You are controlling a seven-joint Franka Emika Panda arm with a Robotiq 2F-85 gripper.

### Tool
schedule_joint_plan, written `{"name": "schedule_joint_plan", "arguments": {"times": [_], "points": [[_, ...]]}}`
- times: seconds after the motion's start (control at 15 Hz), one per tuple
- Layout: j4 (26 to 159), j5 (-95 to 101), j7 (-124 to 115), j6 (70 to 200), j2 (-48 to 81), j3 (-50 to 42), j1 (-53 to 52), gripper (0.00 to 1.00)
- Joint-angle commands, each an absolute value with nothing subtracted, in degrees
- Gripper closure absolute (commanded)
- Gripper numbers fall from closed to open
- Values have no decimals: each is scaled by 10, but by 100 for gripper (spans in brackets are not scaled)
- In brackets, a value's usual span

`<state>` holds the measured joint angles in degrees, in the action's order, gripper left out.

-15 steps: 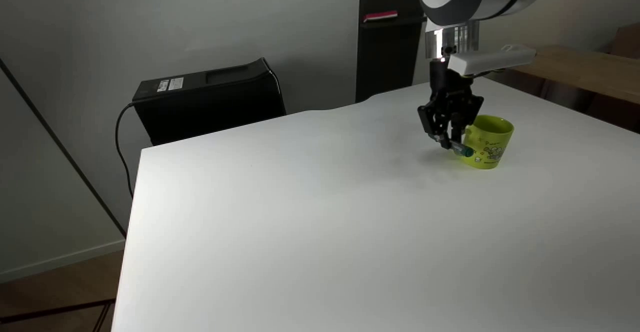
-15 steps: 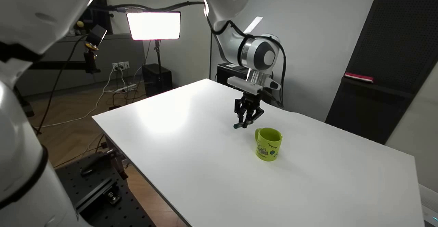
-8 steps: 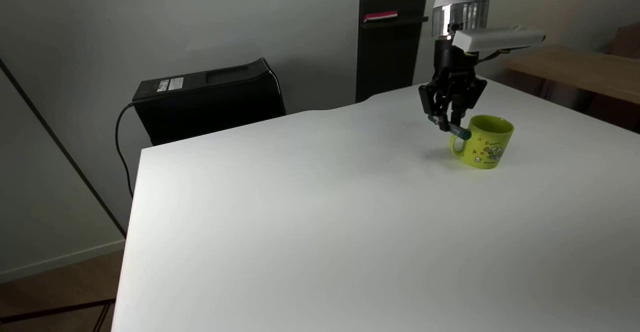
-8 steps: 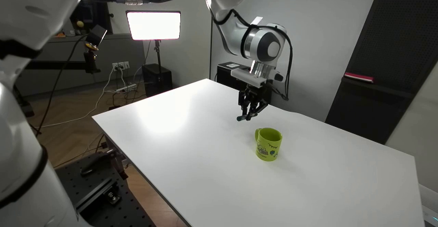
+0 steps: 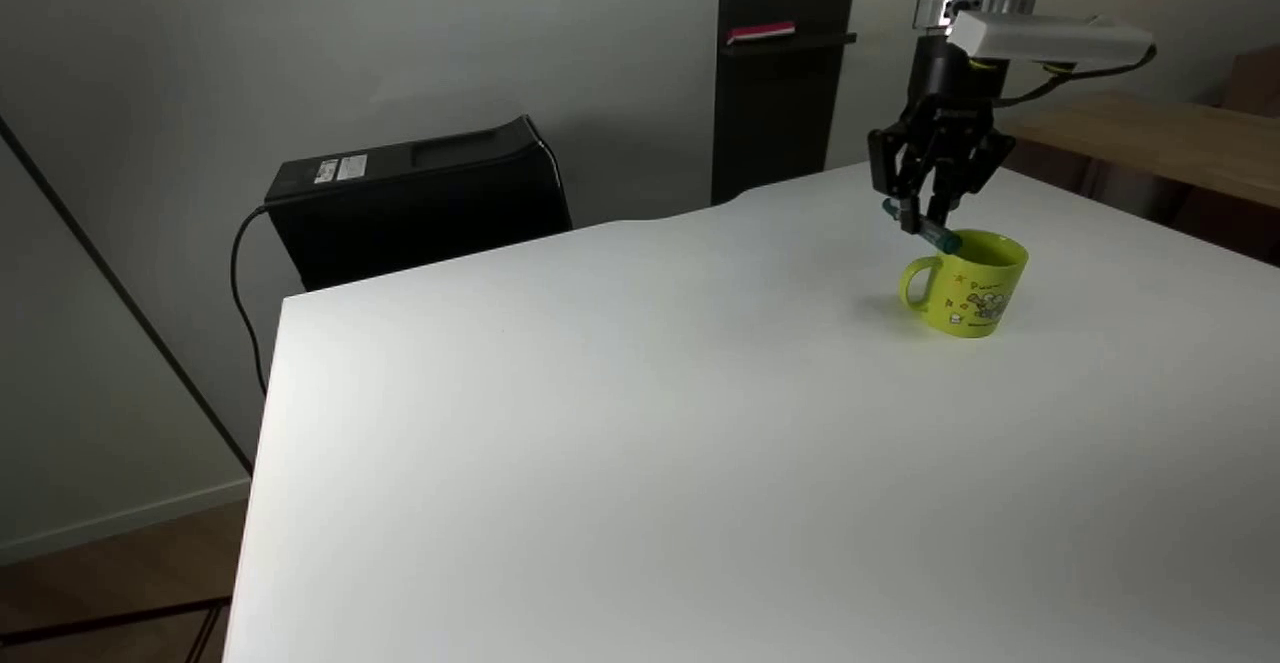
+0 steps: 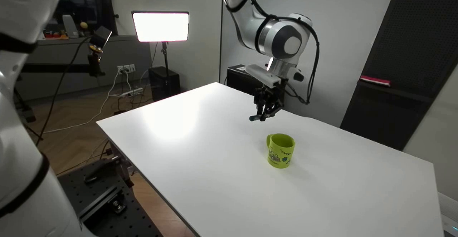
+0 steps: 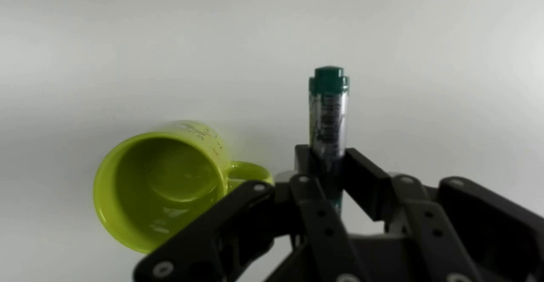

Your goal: Put the marker in the cup

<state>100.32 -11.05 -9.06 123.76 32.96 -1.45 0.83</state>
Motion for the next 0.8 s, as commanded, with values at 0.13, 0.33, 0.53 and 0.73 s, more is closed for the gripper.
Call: {"name": "schedule_joint_plan", "arguments": {"times": [0.13,0.33,0.53,0.73], "points": [[1037,-167,-105,1210,284,-25,57,94],[1025,-193,-112,1175,293,-33,81,94],[1031,-210,-127,1139,292,-43,95,94],[1043,-222,-146,1122,286,-55,101,94]]}}
